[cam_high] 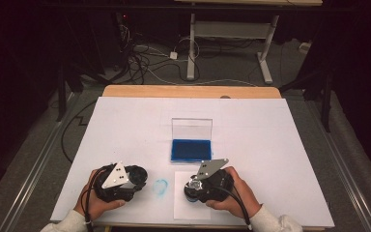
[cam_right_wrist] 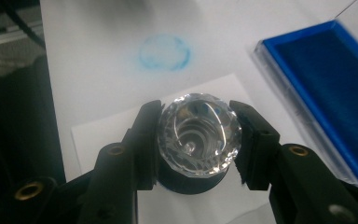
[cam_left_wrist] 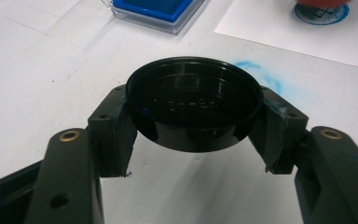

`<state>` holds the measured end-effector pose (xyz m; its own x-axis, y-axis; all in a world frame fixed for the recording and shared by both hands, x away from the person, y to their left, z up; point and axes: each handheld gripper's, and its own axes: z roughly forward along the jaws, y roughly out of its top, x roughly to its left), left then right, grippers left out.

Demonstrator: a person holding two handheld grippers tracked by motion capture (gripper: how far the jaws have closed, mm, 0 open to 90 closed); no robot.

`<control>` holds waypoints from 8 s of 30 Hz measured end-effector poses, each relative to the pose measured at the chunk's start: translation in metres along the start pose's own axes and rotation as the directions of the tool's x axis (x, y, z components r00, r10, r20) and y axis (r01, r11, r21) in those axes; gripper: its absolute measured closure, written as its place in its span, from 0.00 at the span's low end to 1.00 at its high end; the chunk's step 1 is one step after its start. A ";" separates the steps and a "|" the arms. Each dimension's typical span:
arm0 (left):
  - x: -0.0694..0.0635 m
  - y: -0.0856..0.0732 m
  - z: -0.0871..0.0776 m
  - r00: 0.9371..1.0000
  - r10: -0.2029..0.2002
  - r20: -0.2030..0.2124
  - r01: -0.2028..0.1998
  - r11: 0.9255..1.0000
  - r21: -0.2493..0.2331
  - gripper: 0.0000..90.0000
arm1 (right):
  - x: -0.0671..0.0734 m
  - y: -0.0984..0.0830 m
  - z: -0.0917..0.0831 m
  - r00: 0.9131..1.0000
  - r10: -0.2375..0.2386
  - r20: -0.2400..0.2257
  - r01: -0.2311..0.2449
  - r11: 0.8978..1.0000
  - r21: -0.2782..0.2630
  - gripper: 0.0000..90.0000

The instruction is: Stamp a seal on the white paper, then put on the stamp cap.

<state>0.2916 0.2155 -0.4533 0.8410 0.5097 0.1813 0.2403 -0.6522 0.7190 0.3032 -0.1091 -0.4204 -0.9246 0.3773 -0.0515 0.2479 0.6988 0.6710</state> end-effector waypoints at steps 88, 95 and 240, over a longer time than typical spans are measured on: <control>-0.009 0.050 0.032 0.993 0.025 0.113 -0.013 0.994 -0.108 0.41 | -0.042 0.022 -0.085 0.985 0.089 0.151 -0.037 0.947 -0.318 0.63; -0.015 0.062 0.039 0.990 0.033 0.140 -0.015 0.991 -0.134 0.41 | -0.036 0.031 -0.079 0.989 0.071 0.131 -0.025 0.946 -0.323 0.63; -0.050 0.090 0.060 0.978 0.158 0.134 -0.148 0.986 -0.081 0.40 | -0.016 0.026 -0.009 0.989 0.080 -0.122 -0.106 0.970 -0.221 0.63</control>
<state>0.2999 0.0981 -0.4378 0.9257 0.3204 0.2013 0.0729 -0.6731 0.7359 0.3219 -0.1028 -0.3954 -0.9303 0.3547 0.0931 0.2739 0.5033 0.8195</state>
